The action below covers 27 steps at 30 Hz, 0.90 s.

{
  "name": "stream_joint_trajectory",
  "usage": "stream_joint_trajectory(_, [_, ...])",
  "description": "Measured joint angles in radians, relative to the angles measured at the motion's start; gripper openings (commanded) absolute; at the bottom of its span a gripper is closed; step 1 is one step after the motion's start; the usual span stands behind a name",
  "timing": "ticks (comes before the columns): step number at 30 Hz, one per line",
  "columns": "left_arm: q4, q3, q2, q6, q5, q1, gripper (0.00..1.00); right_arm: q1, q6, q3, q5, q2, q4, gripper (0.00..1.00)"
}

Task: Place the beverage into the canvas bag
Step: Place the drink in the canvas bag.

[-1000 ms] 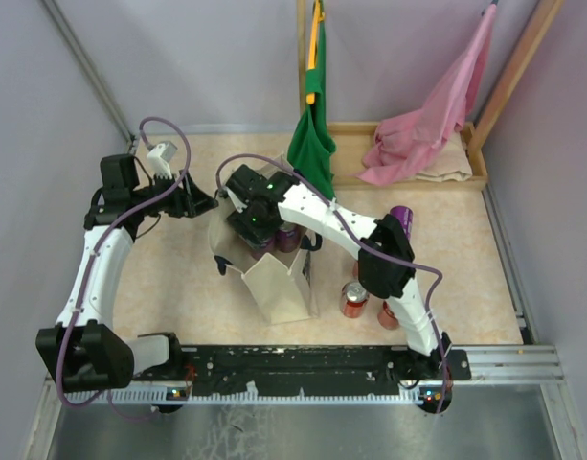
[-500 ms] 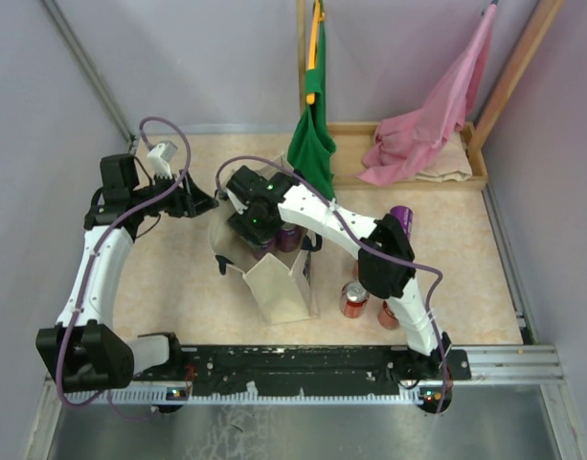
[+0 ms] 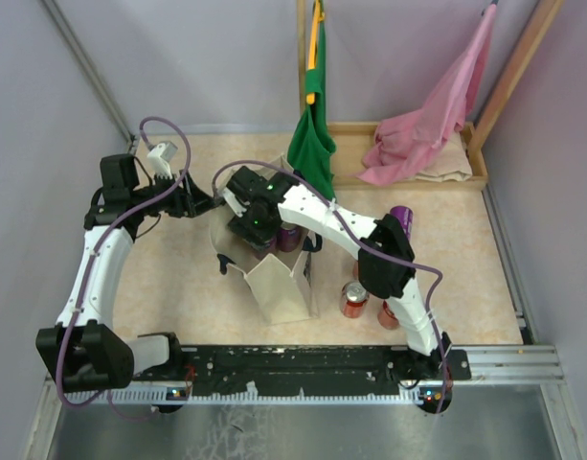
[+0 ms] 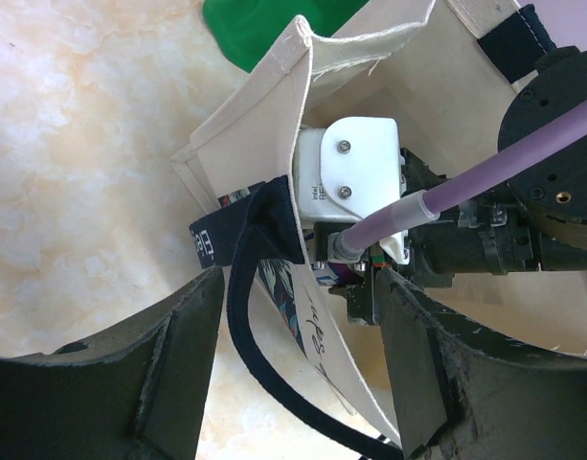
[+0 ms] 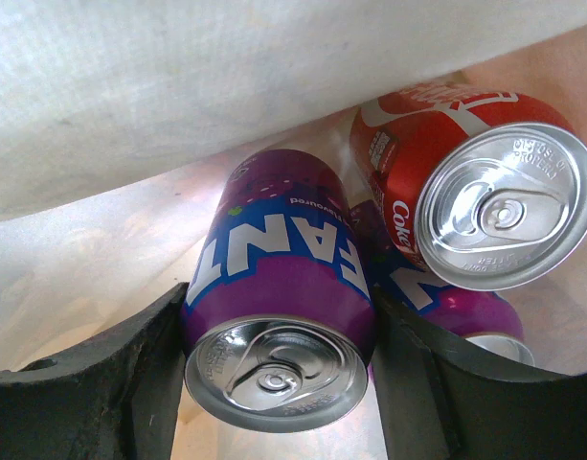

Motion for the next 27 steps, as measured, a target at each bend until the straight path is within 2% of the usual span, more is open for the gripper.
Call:
stream_joint_trajectory(19, [-0.015,0.0,0.0,-0.009,0.043,0.0,0.7,-0.005,-0.183,-0.098,-0.021,-0.054,0.058,0.12])
stream_joint_trajectory(27, [-0.016,0.0,0.0,-0.011,0.048,0.0,0.7,-0.005,-0.194,-0.098,-0.021,-0.055,0.063,0.26])
